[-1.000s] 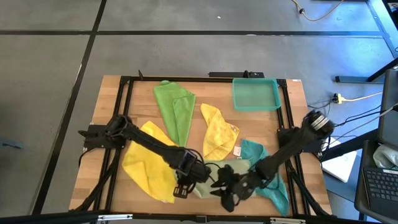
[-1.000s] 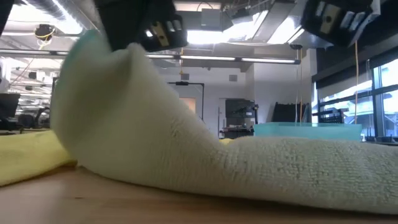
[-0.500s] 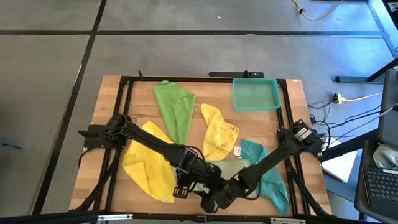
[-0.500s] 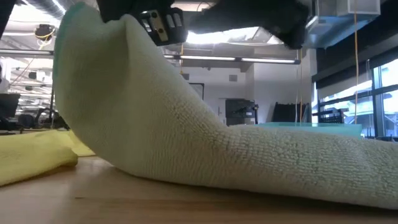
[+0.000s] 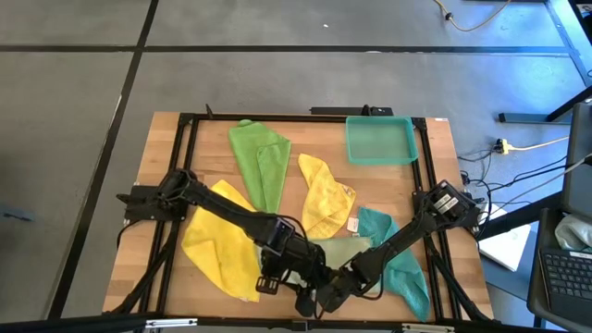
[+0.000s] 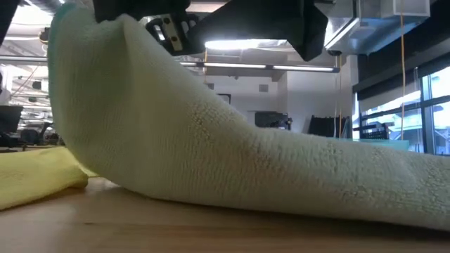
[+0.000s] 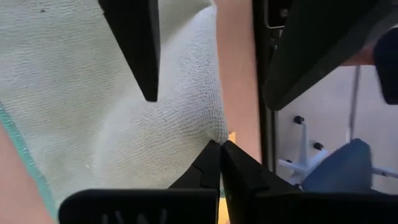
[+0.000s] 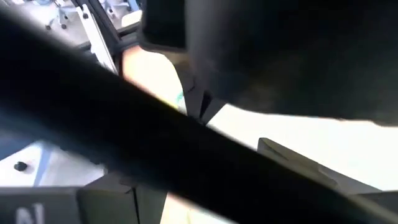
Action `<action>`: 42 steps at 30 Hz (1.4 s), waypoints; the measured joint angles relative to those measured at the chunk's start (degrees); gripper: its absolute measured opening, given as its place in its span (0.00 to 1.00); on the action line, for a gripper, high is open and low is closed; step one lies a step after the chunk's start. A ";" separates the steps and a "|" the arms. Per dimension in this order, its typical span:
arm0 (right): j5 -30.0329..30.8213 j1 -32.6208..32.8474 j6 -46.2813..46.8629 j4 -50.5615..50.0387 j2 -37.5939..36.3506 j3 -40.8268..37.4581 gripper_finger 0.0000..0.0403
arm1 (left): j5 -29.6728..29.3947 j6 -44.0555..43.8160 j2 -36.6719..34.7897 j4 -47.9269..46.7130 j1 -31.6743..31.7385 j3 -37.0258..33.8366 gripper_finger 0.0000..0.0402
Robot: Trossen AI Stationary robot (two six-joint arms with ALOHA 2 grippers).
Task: Fold microfiber towels
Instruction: Fold the light green microfiber cloth
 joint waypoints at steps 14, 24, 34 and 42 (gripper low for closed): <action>7.53 4.95 -4.99 -5.47 -5.32 -0.22 0.59 | 9.28 6.47 -1.30 -0.75 2.80 0.39 0.00; 9.86 7.52 -3.14 -11.33 -7.91 -0.18 0.59 | 3.71 2.60 -1.32 1.23 4.10 0.35 0.00; 11.66 5.96 -4.58 -10.37 -4.36 -0.20 0.59 | 8.90 -0.11 -1.38 3.95 5.84 0.26 0.00; 11.28 2.39 -6.77 -4.53 -2.55 -0.18 0.59 | 10.33 -2.22 -1.38 4.18 5.82 0.25 0.00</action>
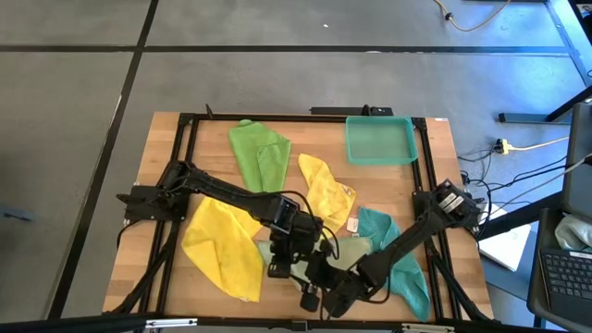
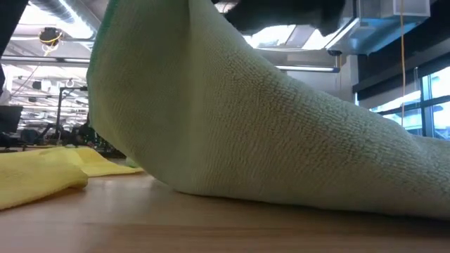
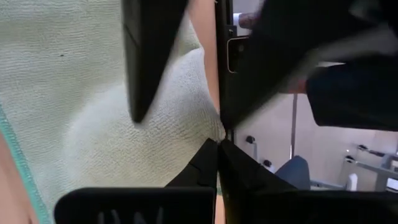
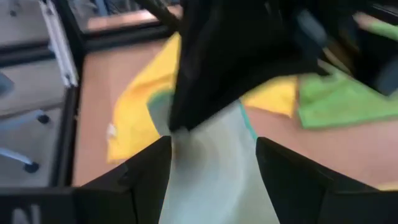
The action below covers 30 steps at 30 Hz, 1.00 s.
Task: Fold microfiber towels
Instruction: Fold the light green microfiber cloth
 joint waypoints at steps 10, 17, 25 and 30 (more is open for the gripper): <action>-7.90 -2.76 -3.71 4.03 0.17 0.02 0.59 | 0.47 -0.82 0.00 1.01 0.82 -0.05 0.00; -11.94 -2.67 -5.48 4.04 0.17 0.02 0.56 | 2.04 -0.65 0.00 1.34 1.50 -0.05 0.00; -12.35 -3.61 -5.50 3.91 0.19 0.02 0.44 | 2.90 -1.13 0.00 3.36 1.46 -0.08 0.00; -16.17 -5.35 -5.41 3.86 0.19 0.02 0.32 | 3.25 -1.17 0.00 3.69 1.44 -0.08 0.00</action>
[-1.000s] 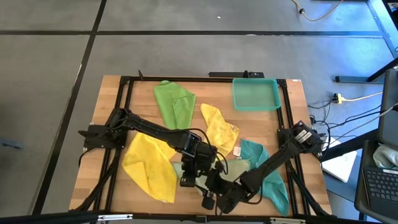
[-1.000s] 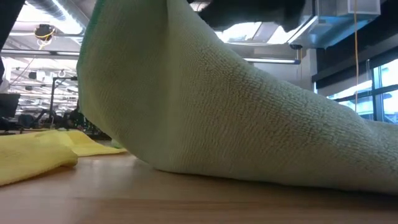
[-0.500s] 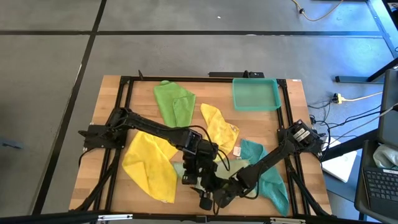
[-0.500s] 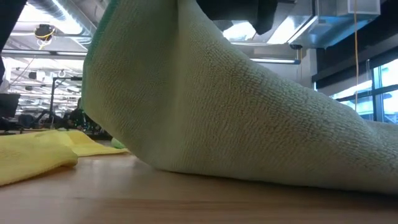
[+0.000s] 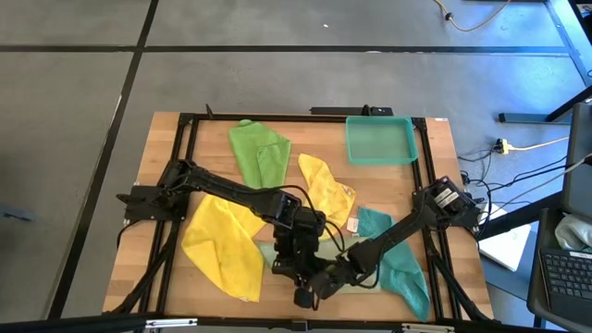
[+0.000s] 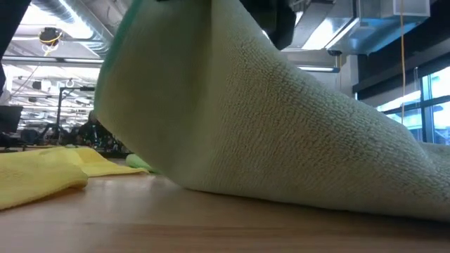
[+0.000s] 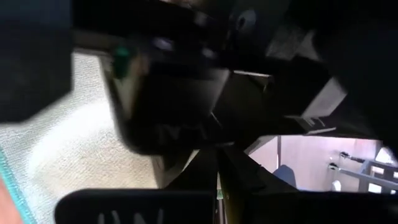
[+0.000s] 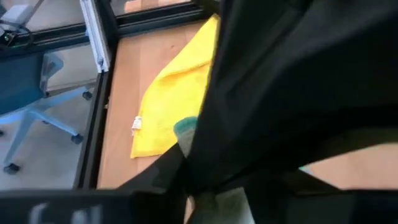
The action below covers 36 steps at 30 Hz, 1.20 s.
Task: Fold microfiber towels
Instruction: Fold the light green microfiber cloth
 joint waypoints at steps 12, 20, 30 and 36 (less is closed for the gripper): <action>-5.61 -0.67 2.05 -0.05 0.00 0.00 0.05 | 0.89 0.62 0.00 -0.53 -0.08 -0.02 0.00; -5.22 -1.06 3.39 0.08 0.00 0.07 0.02 | -1.17 4.16 -1.61 -5.71 1.71 -0.02 0.00; -6.78 -0.23 4.75 0.97 0.22 0.86 0.03 | -10.71 12.51 -10.93 -14.11 1.81 0.00 0.07; -6.44 -0.01 4.90 -0.67 0.07 0.87 0.03 | -17.15 12.10 -15.75 -14.86 -0.33 0.04 0.16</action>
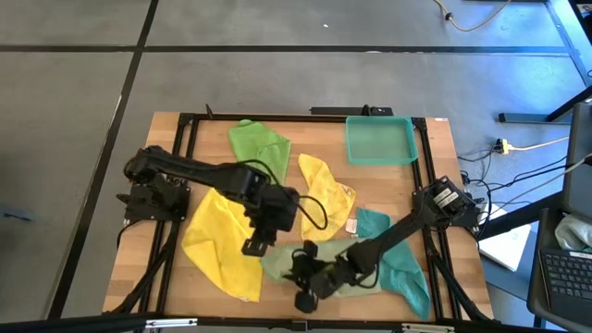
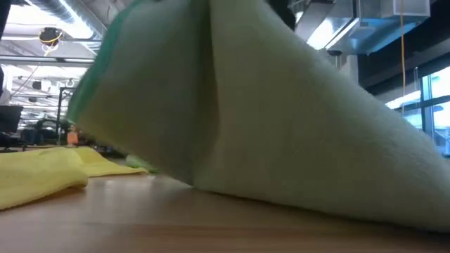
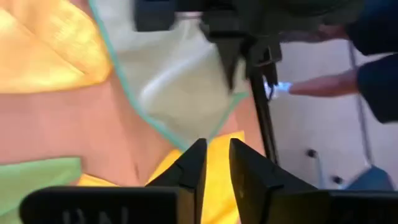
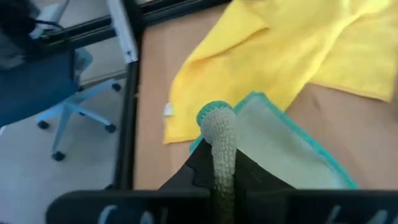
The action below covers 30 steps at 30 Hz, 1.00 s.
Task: Fold microfiber towels
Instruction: Fold the light green microfiber cloth
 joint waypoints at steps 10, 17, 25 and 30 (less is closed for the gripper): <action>1.48 -0.25 4.06 -0.44 0.00 0.02 0.02 | -9.60 -3.19 -1.10 -1.57 -11.08 -0.43 0.30; 2.08 -0.44 4.52 -0.38 0.00 0.02 0.04 | -19.37 -8.91 -1.61 4.02 -17.74 -7.01 0.41; 2.83 -0.72 7.00 -0.54 -1.45 0.02 0.03 | -28.27 -11.78 -1.88 25.24 -23.65 -20.01 0.46; 3.52 -0.70 7.32 -1.42 -3.28 0.02 0.04 | -35.86 -13.67 -1.88 33.08 -25.50 -27.47 0.46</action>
